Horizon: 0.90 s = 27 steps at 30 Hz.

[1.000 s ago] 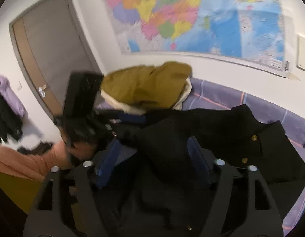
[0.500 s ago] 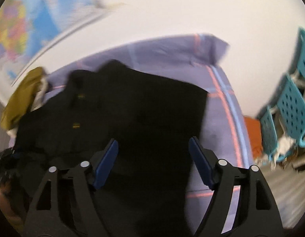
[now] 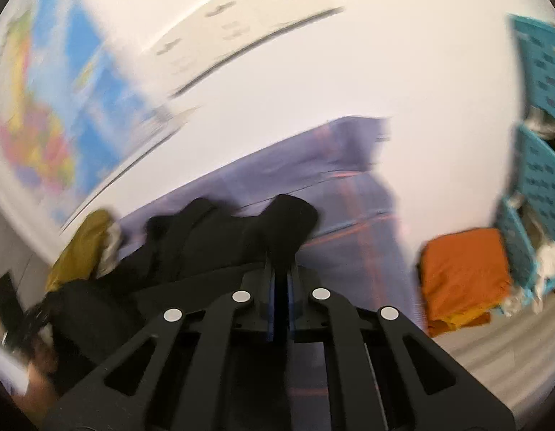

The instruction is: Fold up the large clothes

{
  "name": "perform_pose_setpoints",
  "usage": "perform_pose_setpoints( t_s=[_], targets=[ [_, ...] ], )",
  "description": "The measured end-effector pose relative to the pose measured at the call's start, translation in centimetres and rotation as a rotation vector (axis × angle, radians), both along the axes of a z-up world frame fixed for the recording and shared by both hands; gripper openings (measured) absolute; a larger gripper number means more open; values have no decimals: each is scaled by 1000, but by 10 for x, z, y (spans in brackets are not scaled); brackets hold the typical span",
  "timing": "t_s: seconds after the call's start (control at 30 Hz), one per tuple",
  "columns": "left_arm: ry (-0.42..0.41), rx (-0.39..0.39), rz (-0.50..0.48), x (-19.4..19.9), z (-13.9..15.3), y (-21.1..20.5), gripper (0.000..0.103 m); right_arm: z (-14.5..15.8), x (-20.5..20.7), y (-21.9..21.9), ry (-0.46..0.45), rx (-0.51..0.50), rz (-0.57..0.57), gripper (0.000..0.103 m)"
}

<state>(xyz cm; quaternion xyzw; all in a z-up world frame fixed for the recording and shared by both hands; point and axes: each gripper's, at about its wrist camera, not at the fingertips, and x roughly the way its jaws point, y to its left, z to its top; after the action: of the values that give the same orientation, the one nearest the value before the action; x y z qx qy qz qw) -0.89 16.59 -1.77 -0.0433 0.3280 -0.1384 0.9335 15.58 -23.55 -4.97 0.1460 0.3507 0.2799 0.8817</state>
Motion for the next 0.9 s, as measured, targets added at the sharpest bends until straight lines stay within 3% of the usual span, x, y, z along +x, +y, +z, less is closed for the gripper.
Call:
perform_pose_setpoints(
  t_s=[0.1,0.13,0.17,0.2,0.23,0.27,0.37,0.5,0.57,0.63,0.73,0.8,0.9],
  targets=[
    [140,187,25,19,-39,-12,42,-29,12,7,109,-69,11,9],
    [211,205,28,26,-52,-11,42,-33,10,12,113,-93,20,12],
    [257,175,20,30,-62,-5,42,-32,7,14,108,-114,18,24],
    [261,157,22,29,-64,-2,46,-27,3,16,90,-138,2,47],
    [265,121,25,28,-63,4,51,-21,-2,16,64,-146,-15,55],
    [272,78,29,27,-60,11,60,-14,-8,18,27,-149,-28,55],
    [268,-20,36,24,-51,27,70,7,-23,31,-60,-172,18,55],
    [319,-12,80,34,-60,31,70,3,-35,78,-118,-318,161,54],
    [348,-15,85,37,-68,30,66,-14,-31,102,-87,-389,219,53],
    [355,-2,94,44,-72,25,54,-30,-27,119,-54,-412,261,47],
    [327,35,91,50,-68,19,45,-44,-22,141,-62,-462,288,40],
    [320,36,96,47,-63,22,43,-42,-21,152,-64,-466,322,36],
    [283,22,114,33,-46,28,52,-32,-25,162,-72,-455,335,36]
  ],
)
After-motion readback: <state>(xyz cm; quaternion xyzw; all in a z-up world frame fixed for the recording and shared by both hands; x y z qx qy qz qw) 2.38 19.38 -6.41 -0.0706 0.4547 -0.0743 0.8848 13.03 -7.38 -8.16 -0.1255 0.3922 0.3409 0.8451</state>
